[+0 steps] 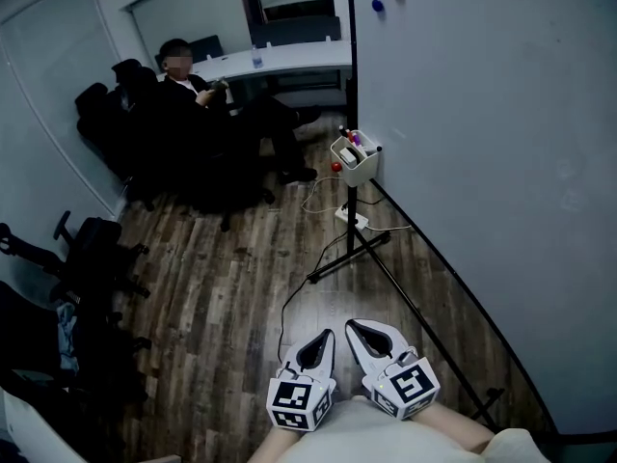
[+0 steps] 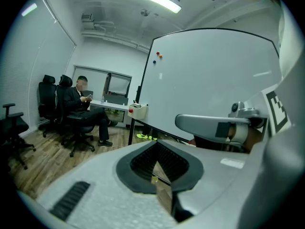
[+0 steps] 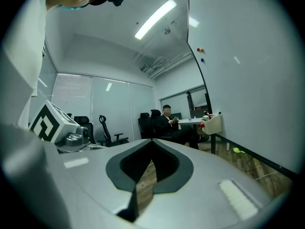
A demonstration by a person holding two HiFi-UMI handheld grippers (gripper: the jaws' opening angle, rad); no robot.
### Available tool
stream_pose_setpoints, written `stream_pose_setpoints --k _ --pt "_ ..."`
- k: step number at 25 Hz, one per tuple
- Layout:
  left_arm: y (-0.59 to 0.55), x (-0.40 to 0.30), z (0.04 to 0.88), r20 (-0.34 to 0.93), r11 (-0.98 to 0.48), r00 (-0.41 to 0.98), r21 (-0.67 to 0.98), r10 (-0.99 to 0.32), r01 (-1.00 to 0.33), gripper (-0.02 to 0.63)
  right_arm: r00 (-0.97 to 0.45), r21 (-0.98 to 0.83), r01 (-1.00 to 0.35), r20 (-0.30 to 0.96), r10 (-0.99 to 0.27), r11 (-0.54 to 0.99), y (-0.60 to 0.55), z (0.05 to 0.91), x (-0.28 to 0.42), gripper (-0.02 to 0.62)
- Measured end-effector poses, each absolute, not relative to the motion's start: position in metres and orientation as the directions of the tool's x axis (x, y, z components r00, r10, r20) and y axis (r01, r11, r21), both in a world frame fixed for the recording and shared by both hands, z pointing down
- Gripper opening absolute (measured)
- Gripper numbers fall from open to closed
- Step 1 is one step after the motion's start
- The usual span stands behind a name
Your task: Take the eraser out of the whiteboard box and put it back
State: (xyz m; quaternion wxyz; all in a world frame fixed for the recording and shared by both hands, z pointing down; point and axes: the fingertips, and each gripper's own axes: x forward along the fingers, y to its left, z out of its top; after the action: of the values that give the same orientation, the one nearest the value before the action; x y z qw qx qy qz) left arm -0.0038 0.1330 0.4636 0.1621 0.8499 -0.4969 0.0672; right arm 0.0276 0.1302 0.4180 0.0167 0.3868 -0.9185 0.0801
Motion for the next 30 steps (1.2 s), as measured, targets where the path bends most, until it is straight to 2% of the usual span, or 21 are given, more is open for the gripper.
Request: stream_pose_setpoints --k 10,30 --pt "0.058 -0.028 0.458 0.267 -0.469 0.516 0.222 -0.814 -0.855 0.005 -0.672 -0.129 -0.740 0.106 -0.733 0.660 0.056 0.415 0.009 0.005" --pt "-0.056 -0.074 0.451 0.253 -0.598 0.638 0.223 -0.727 -0.770 0.005 -0.571 -0.116 -0.820 0.098 -0.815 0.561 -0.049 0.409 -0.046 0.005"
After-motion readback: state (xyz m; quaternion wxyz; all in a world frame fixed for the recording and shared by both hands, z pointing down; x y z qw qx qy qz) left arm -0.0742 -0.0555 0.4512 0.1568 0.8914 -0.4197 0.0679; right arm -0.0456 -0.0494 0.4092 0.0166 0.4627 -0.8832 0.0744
